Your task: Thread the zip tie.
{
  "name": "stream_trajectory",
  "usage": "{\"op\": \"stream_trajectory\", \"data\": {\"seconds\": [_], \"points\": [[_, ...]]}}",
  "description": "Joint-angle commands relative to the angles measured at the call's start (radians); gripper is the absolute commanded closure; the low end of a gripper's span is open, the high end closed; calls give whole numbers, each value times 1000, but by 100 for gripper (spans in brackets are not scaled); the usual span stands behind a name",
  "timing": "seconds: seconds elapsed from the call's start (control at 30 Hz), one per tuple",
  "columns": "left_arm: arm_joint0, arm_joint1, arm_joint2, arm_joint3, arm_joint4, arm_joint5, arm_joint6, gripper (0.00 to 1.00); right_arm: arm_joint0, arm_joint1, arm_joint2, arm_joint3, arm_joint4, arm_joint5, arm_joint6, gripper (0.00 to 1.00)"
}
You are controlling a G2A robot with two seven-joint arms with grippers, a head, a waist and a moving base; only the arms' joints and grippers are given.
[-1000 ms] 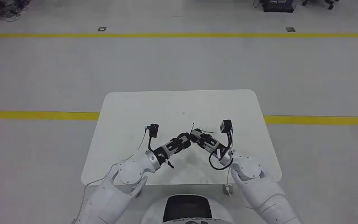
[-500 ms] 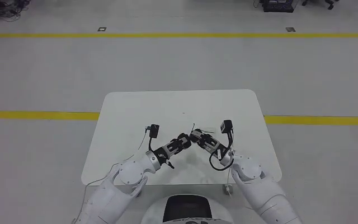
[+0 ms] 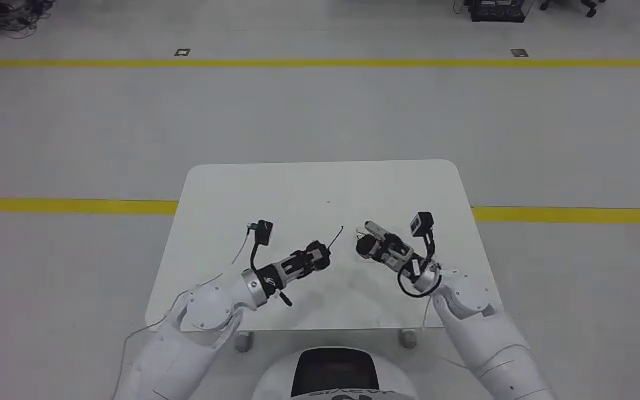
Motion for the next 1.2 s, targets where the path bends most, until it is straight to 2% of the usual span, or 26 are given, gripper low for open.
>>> {"op": "stream_trajectory", "data": {"seconds": [0.0,0.07,0.3,0.33,0.37,0.4,0.47,0.5,0.67,0.73,0.8,0.83,0.87,1.07,1.13,1.17], "points": [[6,6,-16,-7,4,12,-28,100,15,4,8,23,39,25,90,0],[3,11,-23,-10,11,15,-69,100,20,5,11,35,50,35,108,0],[0,13,-25,-11,23,13,-69,100,20,5,11,35,50,35,108,0],[0,12,-14,-8,11,24,-77,100,21,5,12,37,60,44,103,0],[-7,11,-8,-4,-19,34,-93,100,28,5,16,51,98,76,116,0],[-21,12,-6,12,-44,46,-130,100,47,8,26,77,121,115,164,0],[-38,15,-6,33,-74,58,-194,100,73,14,35,119,149,145,264,0],[-47,17,-9,50,-114,61,-254,100,96,18,36,150,151,156,359,0],[-81,27,-25,112,-209,53,-414,100,174,27,19,283,144,145,600,0],[-96,30,-21,131,-234,56,-457,100,203,27,-13,314,146,142,620,0],[-108,30,-11,140,-264,61,-496,100,221,29,-67,315,142,155,620,0],[-117,31,-10,136,-254,44,-500,100,225,31,-69,320,147,154,620,0],[-118,33,-12,129,-218,9,-476,100,225,31,-69,320,147,154,620,0],[-117,32,-6,130,-229,13,-468,100,223,29,-72,311,155,152,620,0],[-127,31,10,145,-233,29,-469,100,224,28,-89,302,214,175,620,0],[-130,30,21,151,-265,41,-485,100,227,30,-102,300,233,173,620,0]]}}
